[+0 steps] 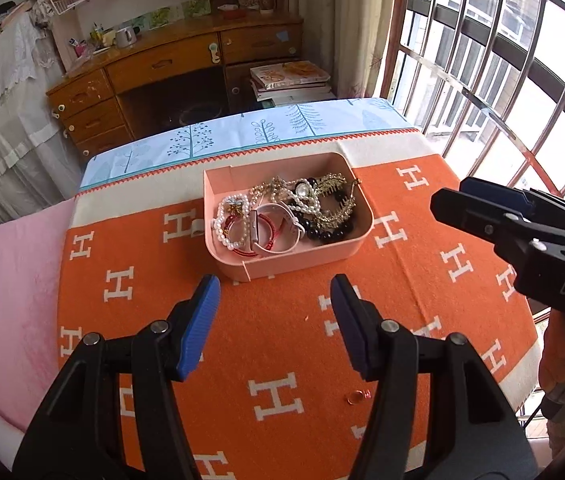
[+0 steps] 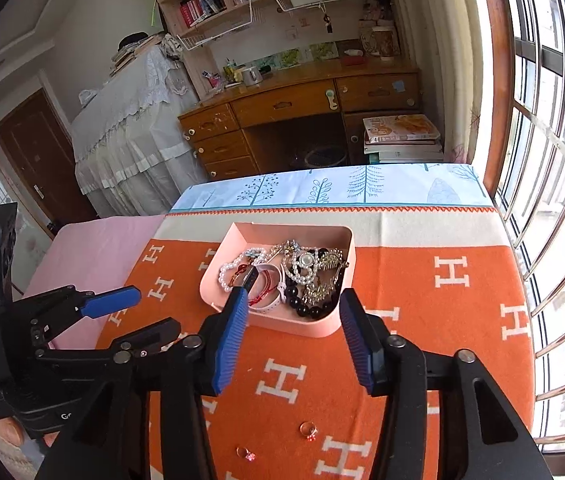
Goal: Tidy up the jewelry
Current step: 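Withdraw both tools from the box and reach toward the two rings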
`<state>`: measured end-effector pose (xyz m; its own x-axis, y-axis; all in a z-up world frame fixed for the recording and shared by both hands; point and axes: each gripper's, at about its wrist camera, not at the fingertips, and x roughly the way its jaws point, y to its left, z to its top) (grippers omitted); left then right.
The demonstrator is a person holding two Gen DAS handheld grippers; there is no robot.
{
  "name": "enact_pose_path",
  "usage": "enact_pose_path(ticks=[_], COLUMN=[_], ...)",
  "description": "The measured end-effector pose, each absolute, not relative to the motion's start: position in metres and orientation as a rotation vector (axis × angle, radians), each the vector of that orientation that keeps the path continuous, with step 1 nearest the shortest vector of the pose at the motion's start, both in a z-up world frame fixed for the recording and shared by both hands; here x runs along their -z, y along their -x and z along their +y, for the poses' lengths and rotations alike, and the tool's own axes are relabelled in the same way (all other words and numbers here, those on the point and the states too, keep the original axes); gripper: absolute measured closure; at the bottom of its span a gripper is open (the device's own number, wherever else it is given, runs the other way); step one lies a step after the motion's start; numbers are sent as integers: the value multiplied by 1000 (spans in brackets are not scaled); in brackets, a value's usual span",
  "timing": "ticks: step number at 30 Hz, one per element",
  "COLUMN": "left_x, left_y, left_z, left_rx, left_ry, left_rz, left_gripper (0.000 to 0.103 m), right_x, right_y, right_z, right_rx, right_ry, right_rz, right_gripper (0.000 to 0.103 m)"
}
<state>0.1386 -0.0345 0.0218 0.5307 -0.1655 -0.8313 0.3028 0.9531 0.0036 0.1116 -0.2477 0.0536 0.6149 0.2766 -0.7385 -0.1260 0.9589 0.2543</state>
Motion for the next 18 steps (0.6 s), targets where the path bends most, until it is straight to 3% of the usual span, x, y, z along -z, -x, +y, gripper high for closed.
enact_pose_path(ticks=[10,18], left_x=[21,77], left_y=[-75,-48], left_z=[-43,-51], left_rx=[351,433], left_ry=[-161,-127], left_rz=[948,1064], left_gripper=[48,49], right_x=[-28,31], right_y=[-19,24], right_z=[-263,-271], right_rx=[-246,-233], right_ry=[-199,-204], right_rz=[821,859], right_gripper=[49,49])
